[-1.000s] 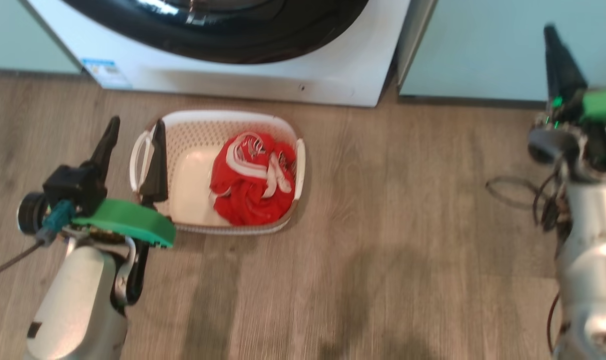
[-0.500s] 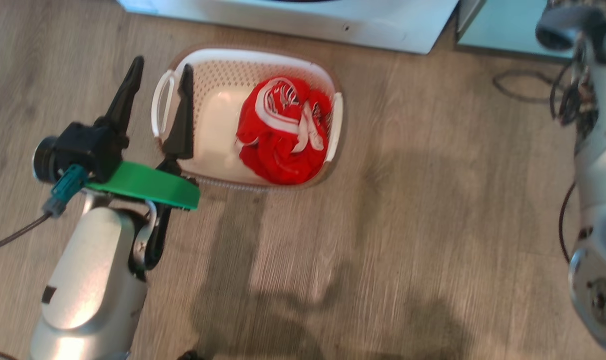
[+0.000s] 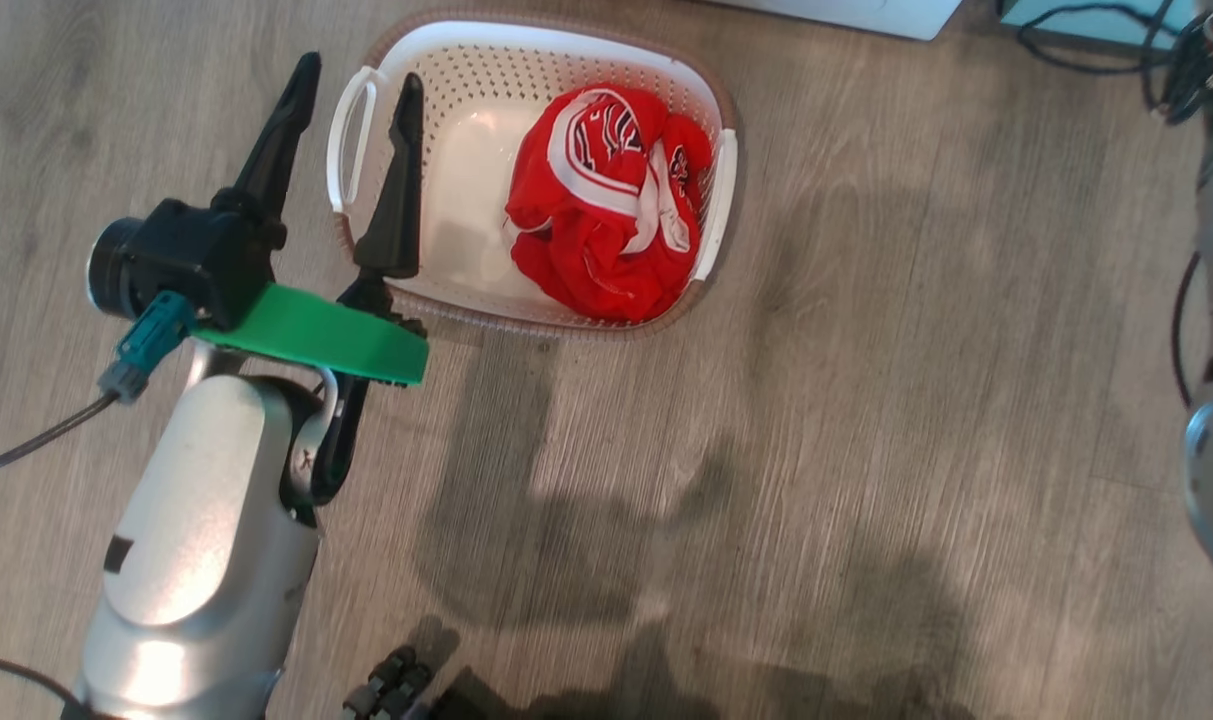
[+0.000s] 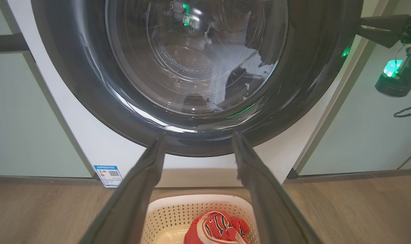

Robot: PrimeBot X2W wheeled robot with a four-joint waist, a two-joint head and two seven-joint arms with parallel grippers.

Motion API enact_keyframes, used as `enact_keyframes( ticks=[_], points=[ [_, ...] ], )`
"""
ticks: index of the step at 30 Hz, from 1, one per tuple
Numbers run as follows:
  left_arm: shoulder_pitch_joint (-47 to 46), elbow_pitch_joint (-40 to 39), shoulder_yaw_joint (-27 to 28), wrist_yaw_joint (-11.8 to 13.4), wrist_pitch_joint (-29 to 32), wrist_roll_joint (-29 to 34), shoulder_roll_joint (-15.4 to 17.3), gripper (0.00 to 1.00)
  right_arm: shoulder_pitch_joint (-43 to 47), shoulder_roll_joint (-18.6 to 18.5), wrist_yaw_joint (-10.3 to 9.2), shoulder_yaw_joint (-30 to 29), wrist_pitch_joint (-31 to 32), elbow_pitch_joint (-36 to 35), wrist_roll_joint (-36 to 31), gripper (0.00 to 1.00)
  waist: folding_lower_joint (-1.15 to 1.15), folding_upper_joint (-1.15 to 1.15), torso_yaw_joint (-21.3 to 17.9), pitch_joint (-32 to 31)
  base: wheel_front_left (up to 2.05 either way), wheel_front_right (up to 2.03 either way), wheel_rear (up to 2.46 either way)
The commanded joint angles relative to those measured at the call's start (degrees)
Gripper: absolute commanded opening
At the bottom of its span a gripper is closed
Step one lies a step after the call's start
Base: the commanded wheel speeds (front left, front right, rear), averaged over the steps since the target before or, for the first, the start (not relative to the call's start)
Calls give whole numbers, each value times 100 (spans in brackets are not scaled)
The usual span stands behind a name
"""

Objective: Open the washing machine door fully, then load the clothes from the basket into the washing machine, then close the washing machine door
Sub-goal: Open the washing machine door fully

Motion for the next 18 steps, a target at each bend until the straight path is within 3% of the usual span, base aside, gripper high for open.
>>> enact_keyframes(
  ticks=[1, 18],
  points=[
    [-155, -157, 216, -17, -52, 52, 118, 100, -280, 67, 1, 69, 36, -163, -60, 0, 0, 0, 23, 34, 0, 0, 0],
    [-239, -111, 455, -257, -54, 287, -166, 100, -951, -44, 1, 289, 426, 686, -373, 0, 0, 0, 122, 217, 0, 0, 0]
  ],
)
